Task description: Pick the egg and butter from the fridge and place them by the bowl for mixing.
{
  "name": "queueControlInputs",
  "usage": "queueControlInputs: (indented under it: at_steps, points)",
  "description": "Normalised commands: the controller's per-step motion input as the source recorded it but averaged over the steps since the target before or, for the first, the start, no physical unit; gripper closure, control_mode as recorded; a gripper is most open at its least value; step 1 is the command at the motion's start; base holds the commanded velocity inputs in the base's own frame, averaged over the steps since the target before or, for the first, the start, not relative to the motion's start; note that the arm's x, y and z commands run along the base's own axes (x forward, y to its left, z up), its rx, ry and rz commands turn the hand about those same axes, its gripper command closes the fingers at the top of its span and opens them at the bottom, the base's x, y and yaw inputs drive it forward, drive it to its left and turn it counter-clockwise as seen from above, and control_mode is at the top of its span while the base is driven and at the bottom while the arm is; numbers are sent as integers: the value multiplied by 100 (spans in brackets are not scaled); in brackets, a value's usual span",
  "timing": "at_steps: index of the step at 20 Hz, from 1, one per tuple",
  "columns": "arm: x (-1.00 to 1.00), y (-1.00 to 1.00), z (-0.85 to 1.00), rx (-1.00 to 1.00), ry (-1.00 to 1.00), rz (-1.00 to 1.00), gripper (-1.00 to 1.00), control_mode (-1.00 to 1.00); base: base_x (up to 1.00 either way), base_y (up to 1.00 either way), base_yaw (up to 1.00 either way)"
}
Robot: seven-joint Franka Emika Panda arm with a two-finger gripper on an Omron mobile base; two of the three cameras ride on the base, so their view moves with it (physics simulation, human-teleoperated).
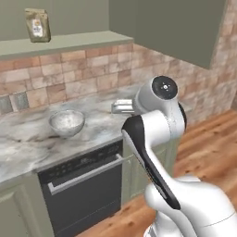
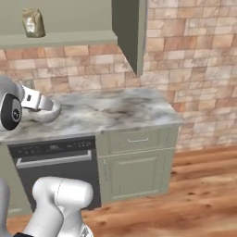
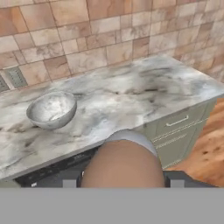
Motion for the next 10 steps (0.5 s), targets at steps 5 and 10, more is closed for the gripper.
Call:
queueControlInputs:
  at_steps: [5,10]
  points:
    - [0,0,0,0,0,0,100,100,68,-22,30]
    - [0,0,0,0,0,0,100,100,4,-8,39]
